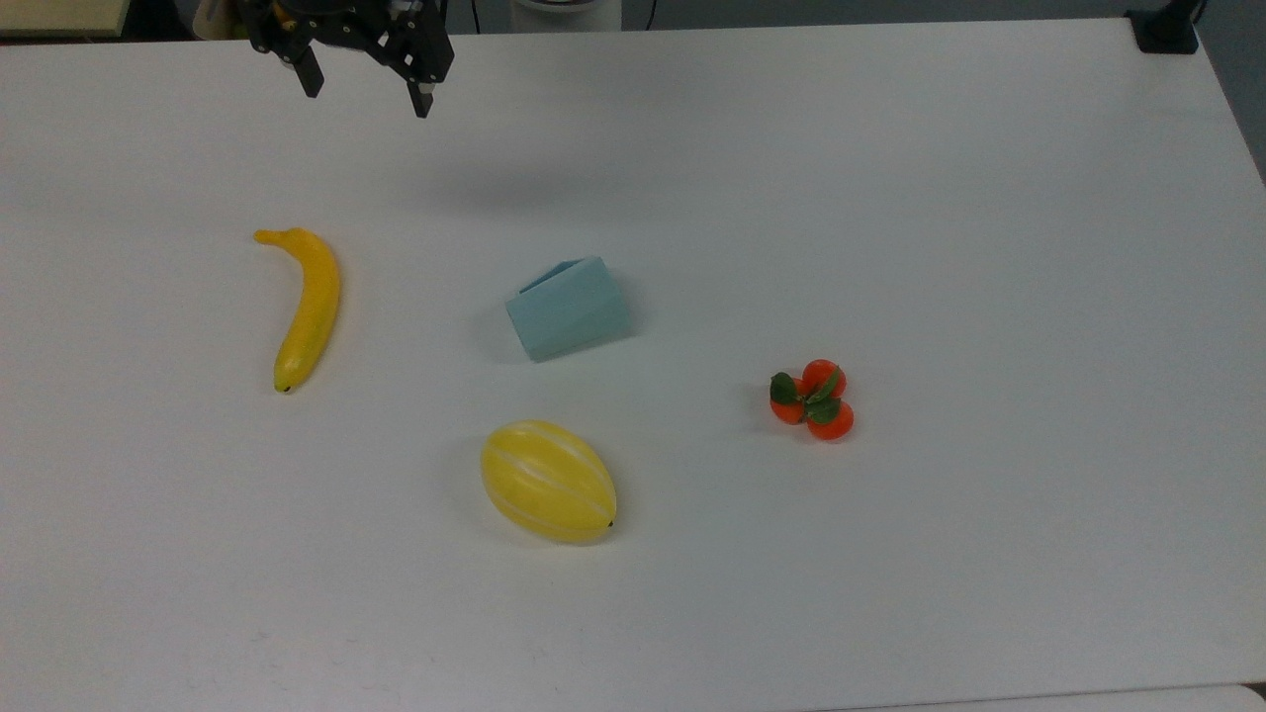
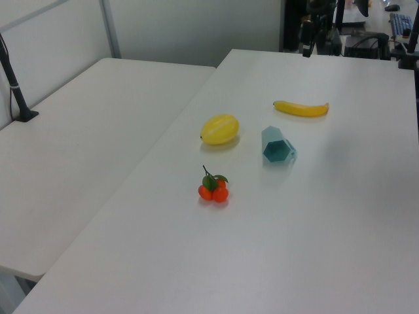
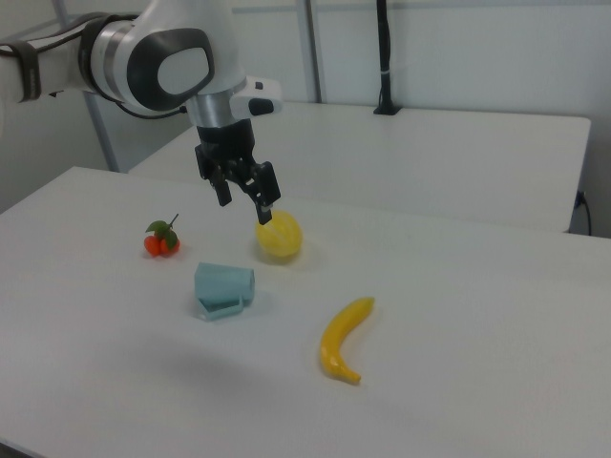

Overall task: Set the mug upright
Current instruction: 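Move the open gripper from above the table toward the teal mug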

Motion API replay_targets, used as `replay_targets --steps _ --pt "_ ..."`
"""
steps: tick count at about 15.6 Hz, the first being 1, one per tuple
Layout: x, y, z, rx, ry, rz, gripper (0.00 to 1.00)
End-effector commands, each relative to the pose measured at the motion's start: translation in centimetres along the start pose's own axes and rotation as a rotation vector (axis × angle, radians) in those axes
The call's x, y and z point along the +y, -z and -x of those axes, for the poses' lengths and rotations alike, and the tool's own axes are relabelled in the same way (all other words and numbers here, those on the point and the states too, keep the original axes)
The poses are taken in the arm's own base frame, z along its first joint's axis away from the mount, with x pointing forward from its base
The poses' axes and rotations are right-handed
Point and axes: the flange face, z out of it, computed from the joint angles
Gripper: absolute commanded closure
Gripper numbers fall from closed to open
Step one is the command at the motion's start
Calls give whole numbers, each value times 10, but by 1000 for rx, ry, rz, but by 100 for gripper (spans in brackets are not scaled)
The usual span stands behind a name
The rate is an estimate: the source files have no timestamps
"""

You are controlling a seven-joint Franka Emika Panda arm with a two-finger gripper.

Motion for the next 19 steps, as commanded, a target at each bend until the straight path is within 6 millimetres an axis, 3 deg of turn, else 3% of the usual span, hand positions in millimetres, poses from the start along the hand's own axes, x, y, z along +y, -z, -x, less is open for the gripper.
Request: replay_targets --steps 1,4,13,17,19 --pt "-2 10 14 -38 6 -6 0" --pt "10 13 13 -30 -14 -10 0" --pt "8 11 13 -30 -28 -18 0" --pt "-6 6 14 -43 -9 -27 0" --pt "-27 4 16 -48 21 -27 0"
